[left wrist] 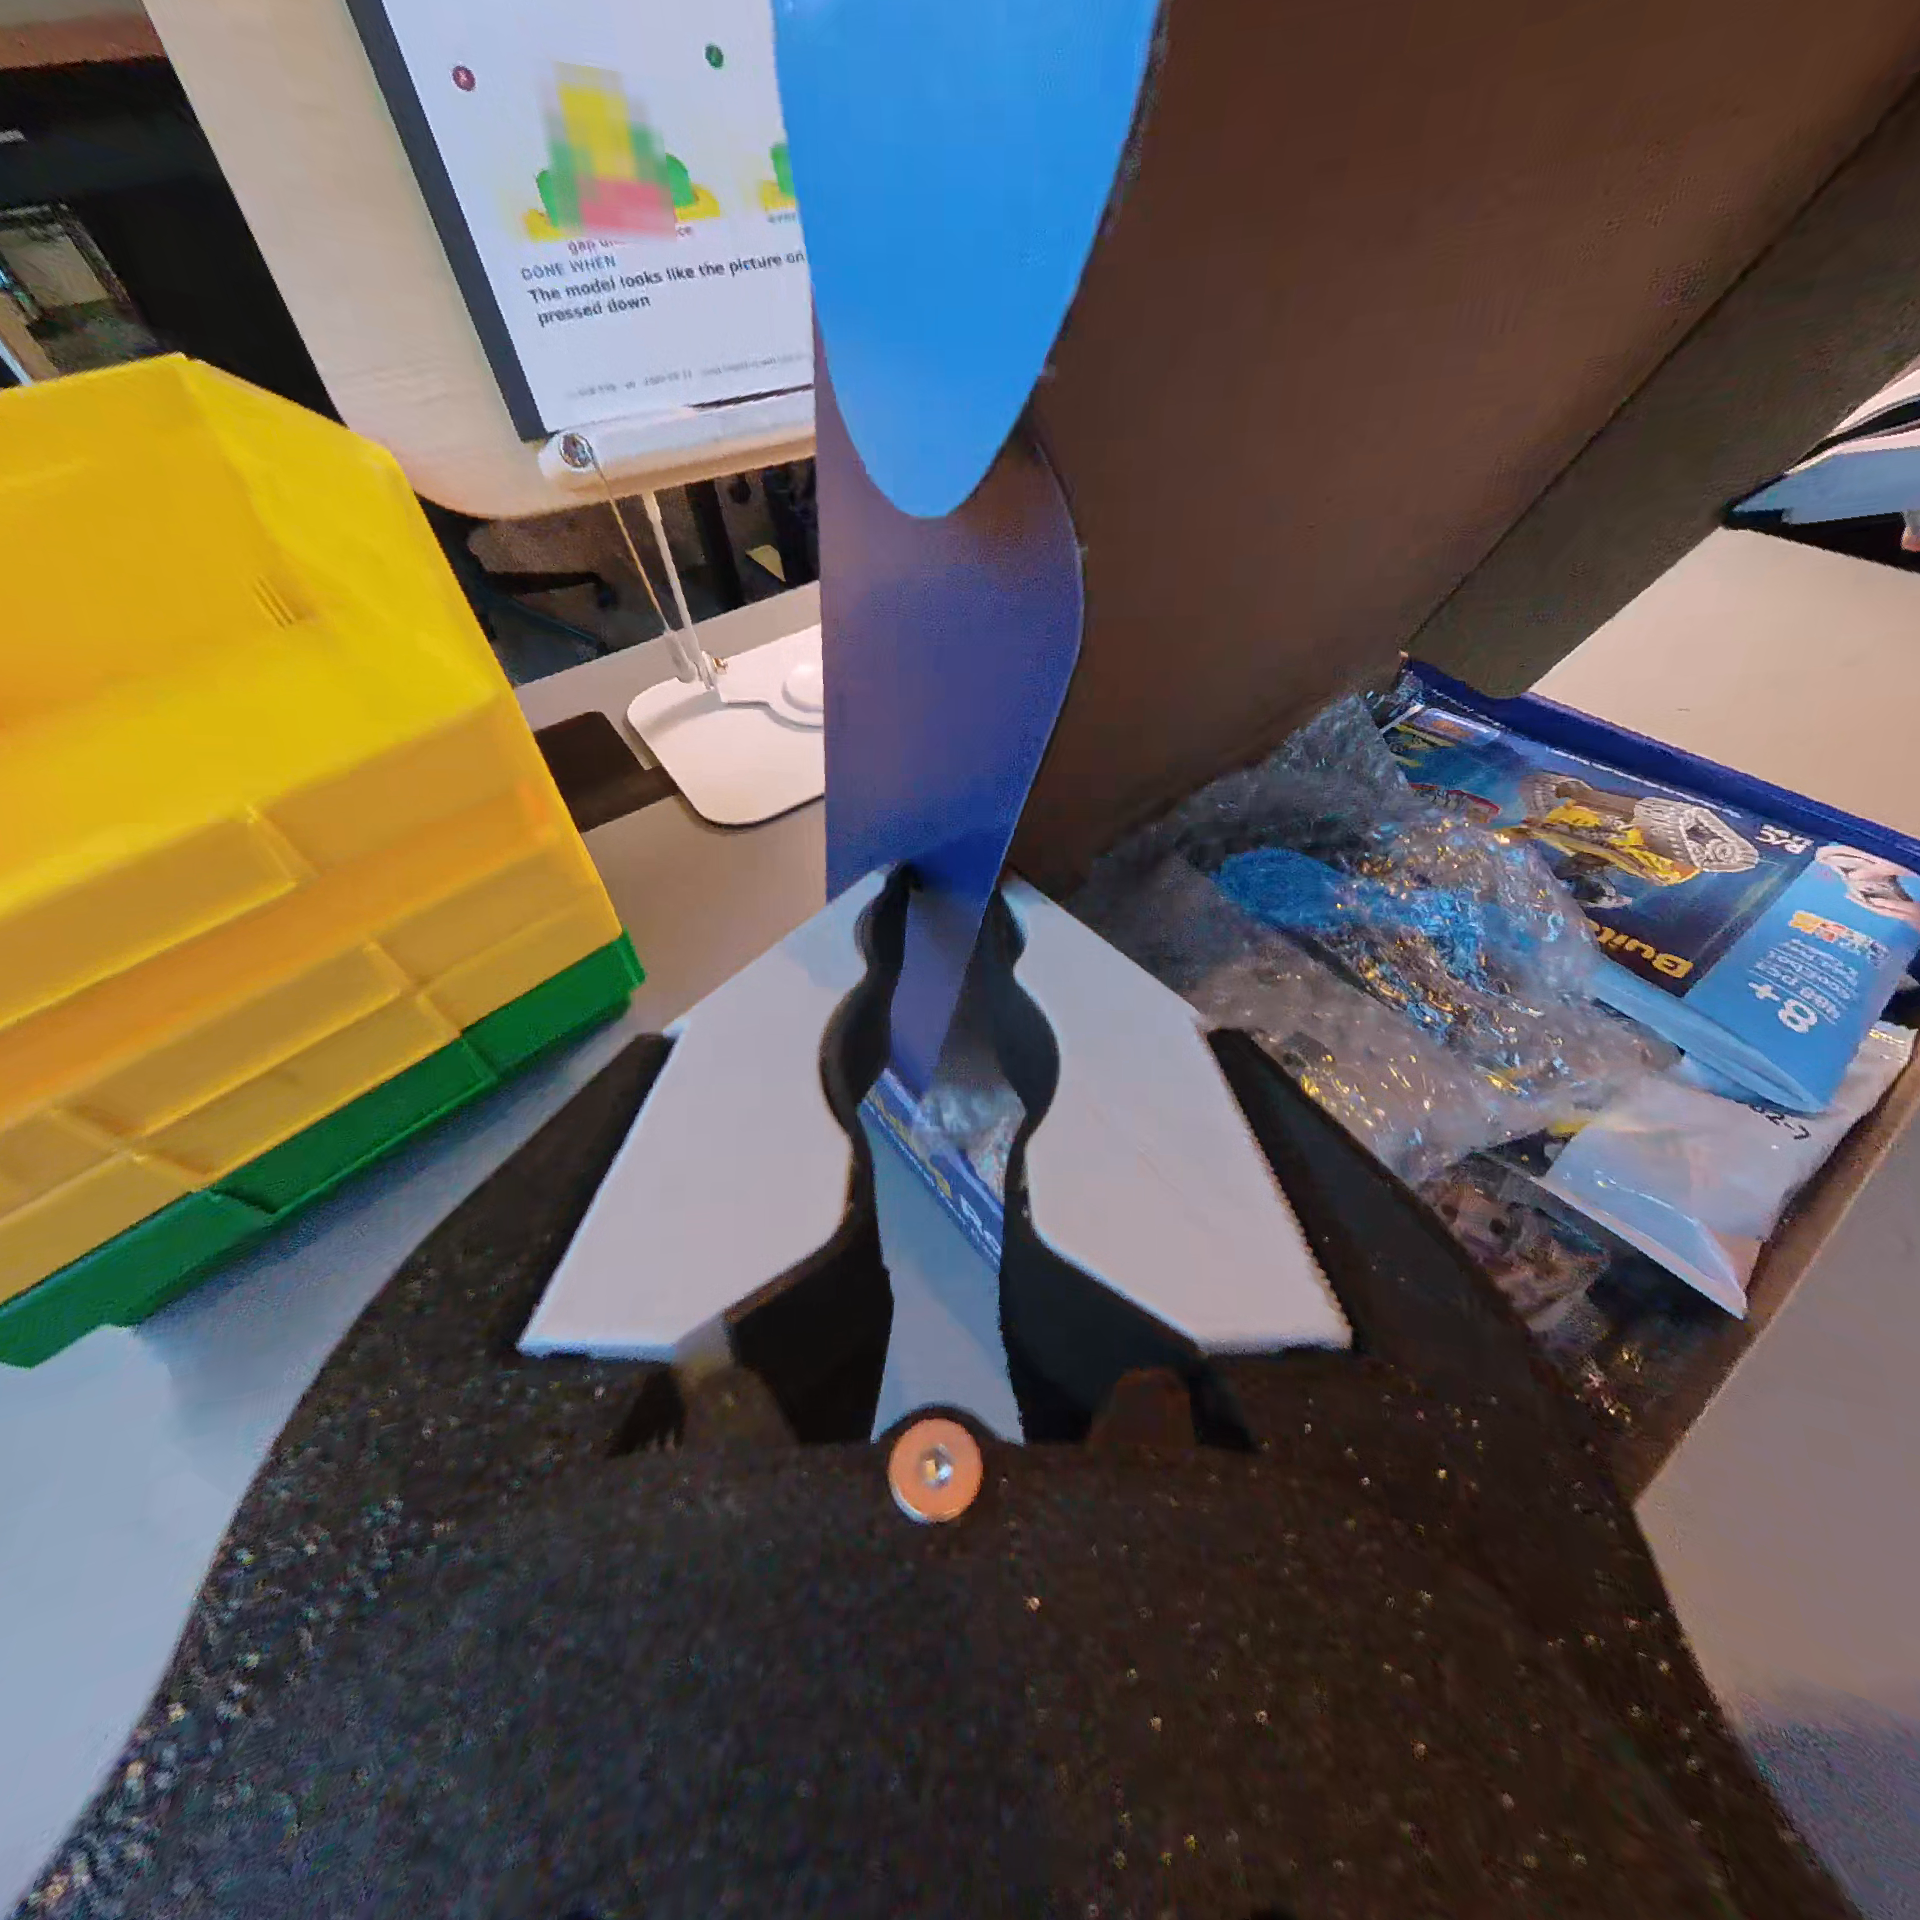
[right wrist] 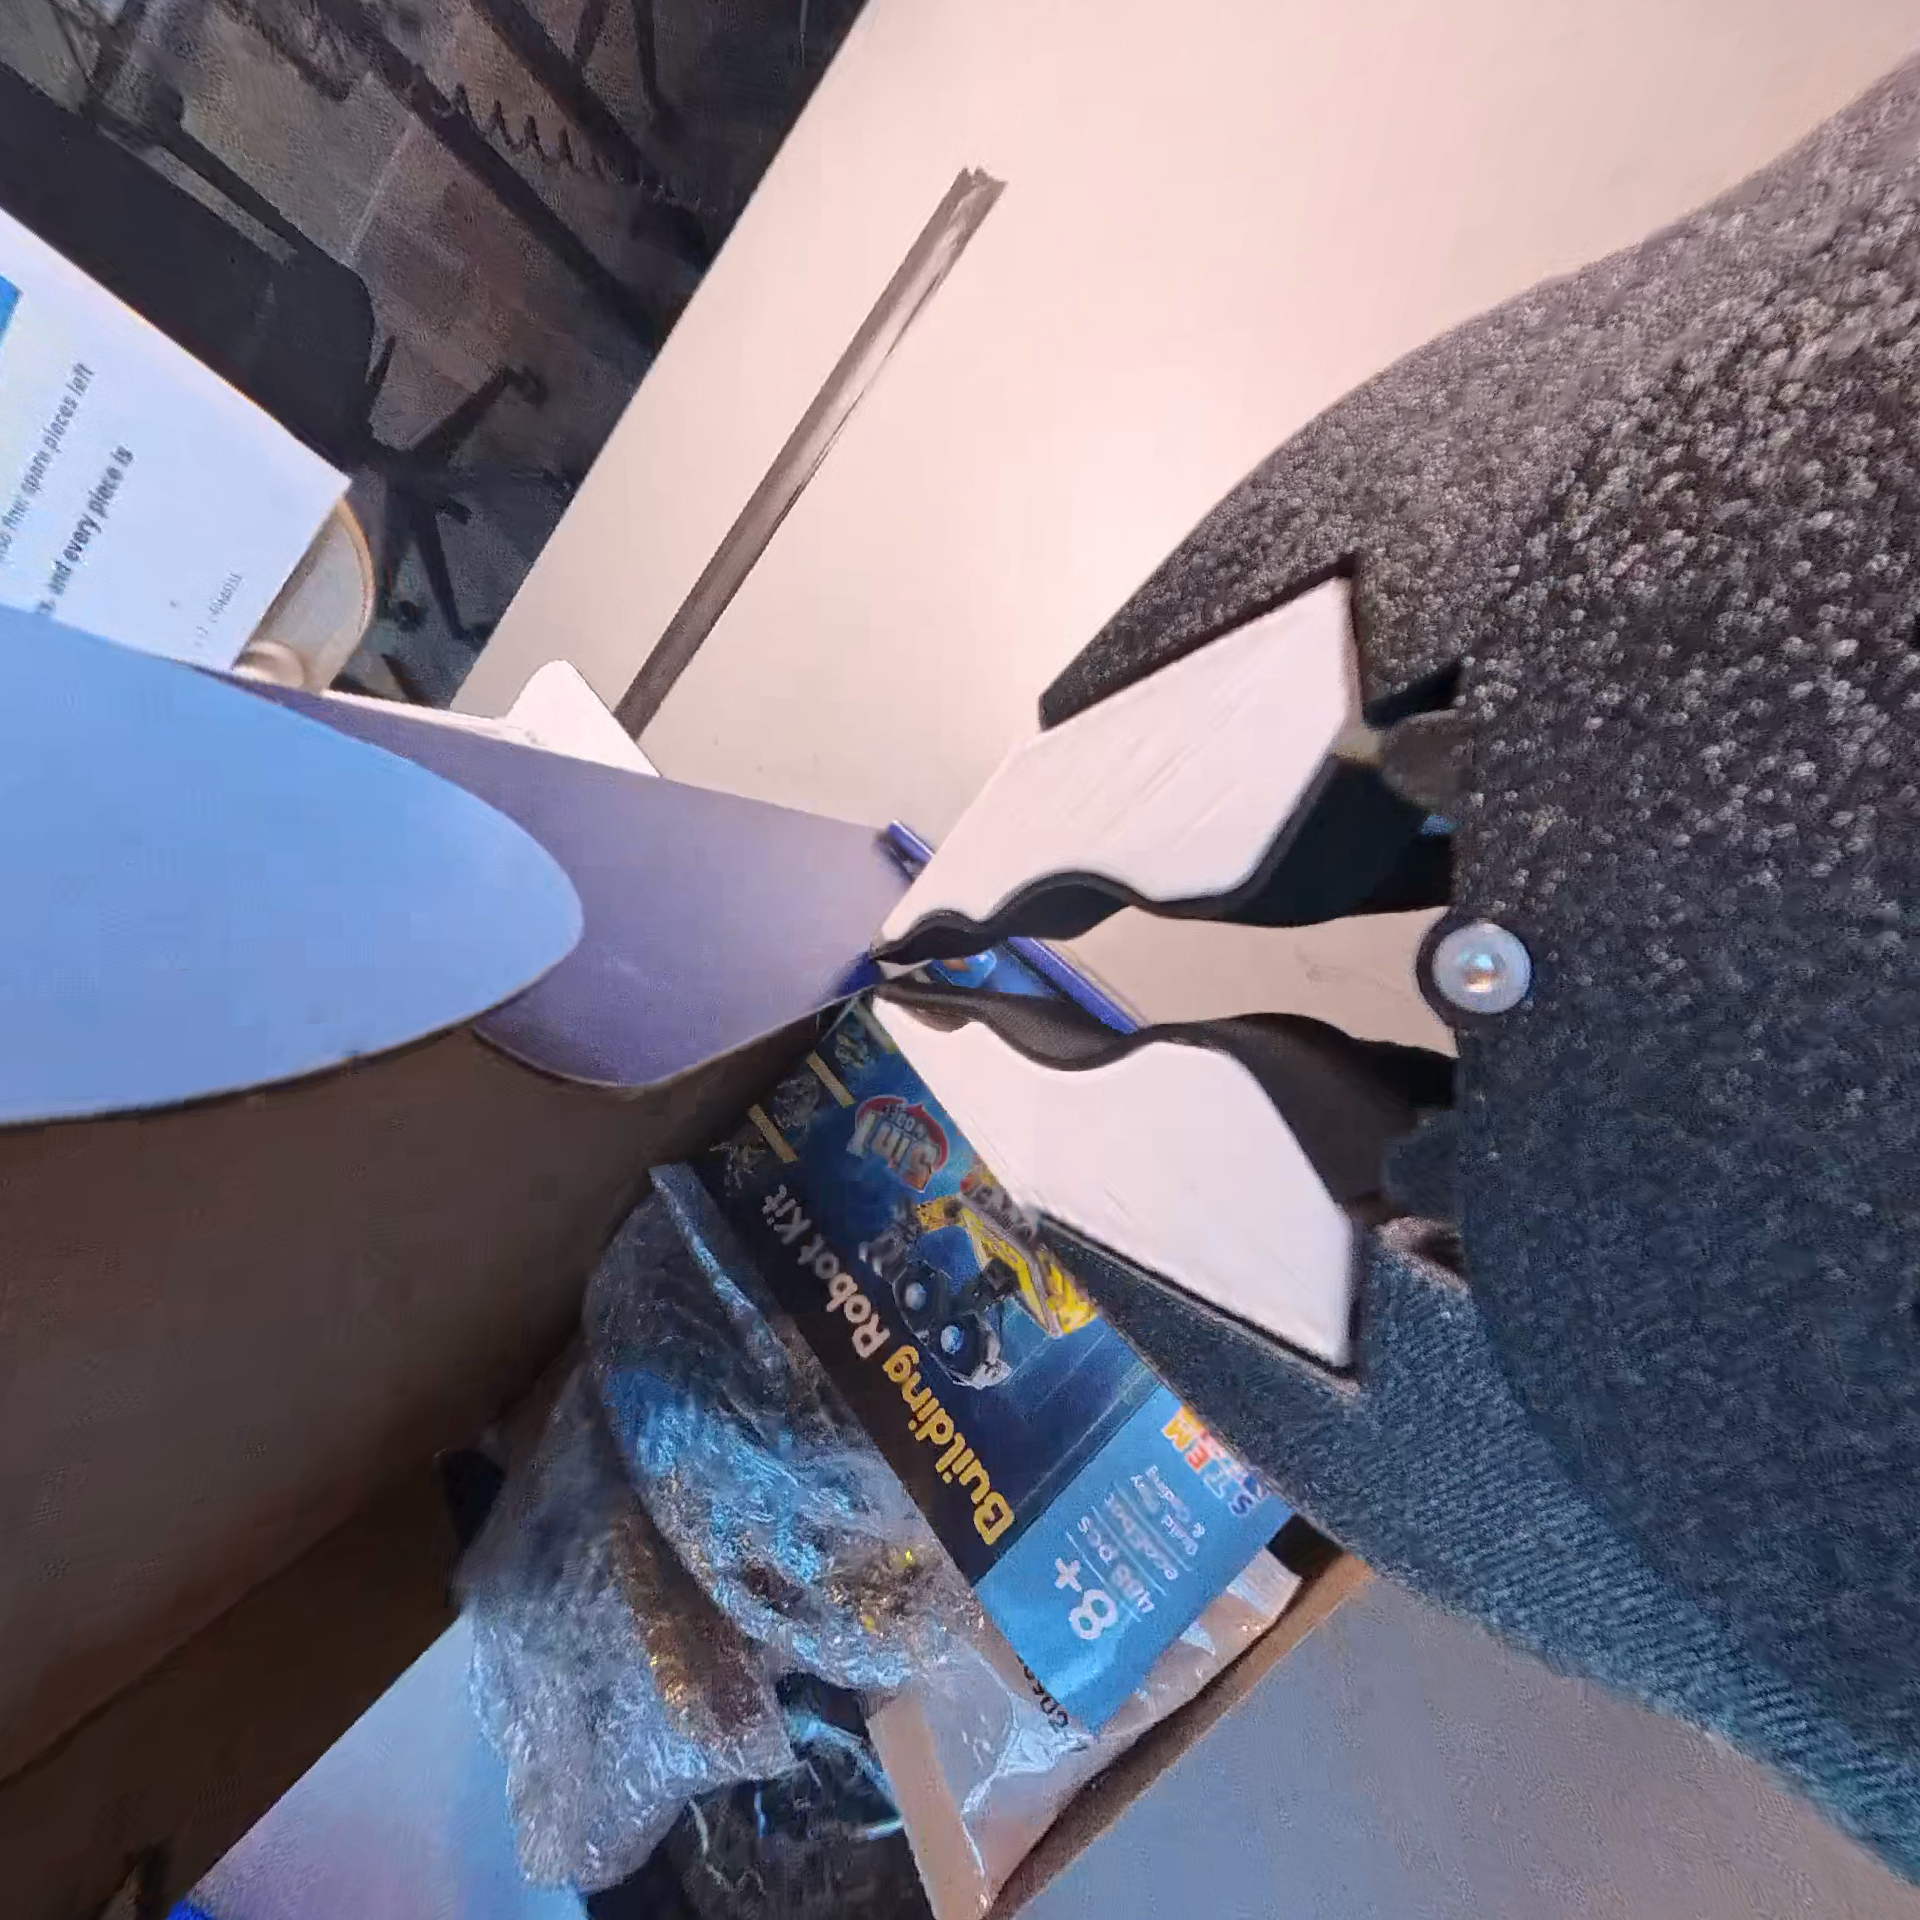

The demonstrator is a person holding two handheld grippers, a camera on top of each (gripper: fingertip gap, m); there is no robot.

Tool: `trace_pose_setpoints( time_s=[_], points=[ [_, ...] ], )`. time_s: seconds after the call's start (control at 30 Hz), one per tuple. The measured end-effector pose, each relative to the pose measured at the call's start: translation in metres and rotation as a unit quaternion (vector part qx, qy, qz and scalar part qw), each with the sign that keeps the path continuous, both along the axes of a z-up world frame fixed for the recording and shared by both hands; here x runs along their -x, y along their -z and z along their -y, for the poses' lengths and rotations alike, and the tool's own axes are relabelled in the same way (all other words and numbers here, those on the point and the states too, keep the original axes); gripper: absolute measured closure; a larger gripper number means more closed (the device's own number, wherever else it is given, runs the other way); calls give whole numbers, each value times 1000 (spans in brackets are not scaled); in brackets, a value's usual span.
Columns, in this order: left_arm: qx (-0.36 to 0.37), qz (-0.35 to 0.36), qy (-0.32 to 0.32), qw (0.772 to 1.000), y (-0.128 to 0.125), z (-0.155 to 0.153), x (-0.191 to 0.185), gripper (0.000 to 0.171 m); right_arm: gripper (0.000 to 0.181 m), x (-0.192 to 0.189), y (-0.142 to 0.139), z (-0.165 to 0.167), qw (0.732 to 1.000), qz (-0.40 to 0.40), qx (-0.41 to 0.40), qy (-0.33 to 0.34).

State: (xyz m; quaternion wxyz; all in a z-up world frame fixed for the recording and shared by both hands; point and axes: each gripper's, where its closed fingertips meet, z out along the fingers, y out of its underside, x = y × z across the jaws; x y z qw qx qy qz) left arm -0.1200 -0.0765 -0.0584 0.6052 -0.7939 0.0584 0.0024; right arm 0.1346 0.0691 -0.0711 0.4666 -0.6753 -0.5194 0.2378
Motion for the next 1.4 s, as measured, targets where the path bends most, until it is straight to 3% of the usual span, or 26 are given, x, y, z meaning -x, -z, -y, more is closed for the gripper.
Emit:
trace_pose_setpoints(
  time_s=[0.33, 0.5, 0.6, 0.63, 0.73, 0.8, 0.9, 0.93, 1.03, 1.27, 1.4],
  points=[
    [44, -8, 14, 999, 19, 13, -13, 158, 181, -15, 19, 6, 997, 29, -62, 24],
    [51, 7, 21, 998, 40, 23, -19, 161, 181, -22, 53, 17, 997, 59, -44, 29],
    [51, 11, 20, 998, 39, 26, -17, 171, 181, -23, 44, 20, 998, 25, -39, 31],
    [48, 14, 21, 999, 37, 27, -16, 171, 175, -24, 33, 21, 999, 8, -43, 31],
    [36, 7, 21, 999, 26, 28, -15, 148, 140, -22, 12, 20, 999, -18, -33, 32],
    [21, 0, 25, 999, 17, 27, -18, 137, 128, -21, 2, 13, 998, -25, -43, 42],
    [17, -17, 19, 1000, 11, 20, -22, 135, 138, -12, -6, 10, 998, -40, -47, 33],
    [24, -42, 7, 999, 12, 16, -19, 150, 151, -9, -7, 10, 998, -39, -50, 28],
    [41, -169, -24, 984, 6, 14, -5, 163, 168, -10, -11, 2, 995, -16, -92, 41],
    [57, -283, -27, 957, -4, 8, 2, 164, 169, -8, -17, -3, 995, -8, -88, 38],
    [40, -274, -25, 961, -10, 6, 7, 165, 169, -13, -22, 10, 997, -27, -59, 44]
  ],
)
